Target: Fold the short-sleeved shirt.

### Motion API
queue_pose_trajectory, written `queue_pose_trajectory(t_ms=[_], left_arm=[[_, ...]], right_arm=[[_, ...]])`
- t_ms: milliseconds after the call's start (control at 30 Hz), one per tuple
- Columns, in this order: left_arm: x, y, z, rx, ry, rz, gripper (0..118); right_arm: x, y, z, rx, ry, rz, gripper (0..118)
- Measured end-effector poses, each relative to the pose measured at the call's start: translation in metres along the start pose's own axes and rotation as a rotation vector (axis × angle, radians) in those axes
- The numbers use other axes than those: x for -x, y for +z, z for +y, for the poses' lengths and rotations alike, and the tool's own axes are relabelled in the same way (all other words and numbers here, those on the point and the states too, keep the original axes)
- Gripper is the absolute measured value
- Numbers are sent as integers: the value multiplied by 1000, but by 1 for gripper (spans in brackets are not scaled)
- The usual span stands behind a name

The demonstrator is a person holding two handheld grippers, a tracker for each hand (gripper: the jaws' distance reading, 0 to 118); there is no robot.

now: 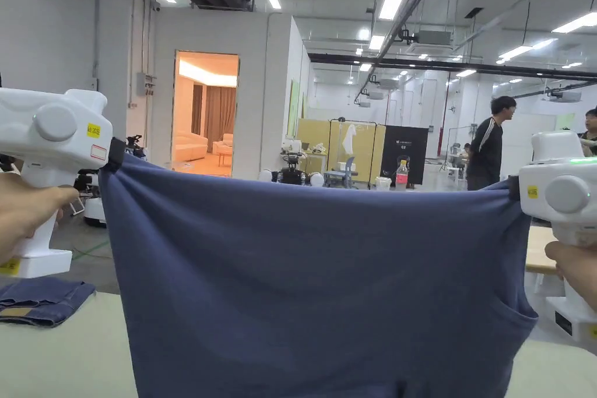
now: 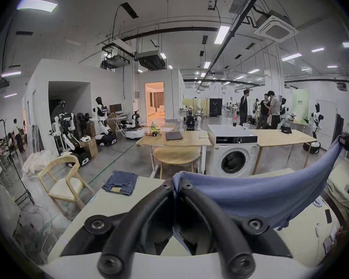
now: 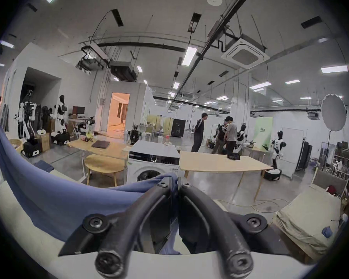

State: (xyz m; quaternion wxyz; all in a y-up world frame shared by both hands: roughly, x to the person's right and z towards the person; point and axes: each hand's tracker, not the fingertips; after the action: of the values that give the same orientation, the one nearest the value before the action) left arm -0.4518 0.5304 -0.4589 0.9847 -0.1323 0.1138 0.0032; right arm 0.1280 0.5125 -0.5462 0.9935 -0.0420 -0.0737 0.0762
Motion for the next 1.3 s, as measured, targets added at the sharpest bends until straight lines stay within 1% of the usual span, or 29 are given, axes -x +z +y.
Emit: queue_pose_trajectory(t_ms=[133, 333, 367, 467, 567, 700, 767, 867, 1000, 1100, 1300], left_arm=[[-1, 2, -32, 29, -20, -7, 0], [-2, 20, -112, 77, -9, -51, 0], [-1, 26, -127, 85, -5, -56, 0], [-2, 44, -174, 111, 12, -74, 0], [-5, 68, -218, 126, 17, -87, 0], [-6, 103, -276, 161, 38, -108, 0], [-5, 118, -303, 196, 56, -122, 0], [-2, 136, -346, 254, 70, -124, 0], [3, 154, -392, 315, 103, -136, 0], [5, 159, -424, 367, 108, -131, 0], [11, 163, -482, 508, 142, -121, 0]], right_arm=[[2, 5, -40, 52, 16, 10, 3], [0, 39, -118, 131, 25, 17, 3], [0, 48, -132, 153, 41, 18, 3], [-8, 67, -173, 203, 44, 23, 3], [-14, 92, -206, 248, 31, 29, 3], [-18, 129, -246, 282, 79, 32, 3], [-21, 148, -265, 302, 75, 37, 3], [-24, 176, -298, 345, 110, 35, 3], [-31, 204, -342, 438, 94, 52, 3], [-34, 222, -374, 492, 122, 37, 3], [-42, 232, -426, 633, 142, 48, 3]])
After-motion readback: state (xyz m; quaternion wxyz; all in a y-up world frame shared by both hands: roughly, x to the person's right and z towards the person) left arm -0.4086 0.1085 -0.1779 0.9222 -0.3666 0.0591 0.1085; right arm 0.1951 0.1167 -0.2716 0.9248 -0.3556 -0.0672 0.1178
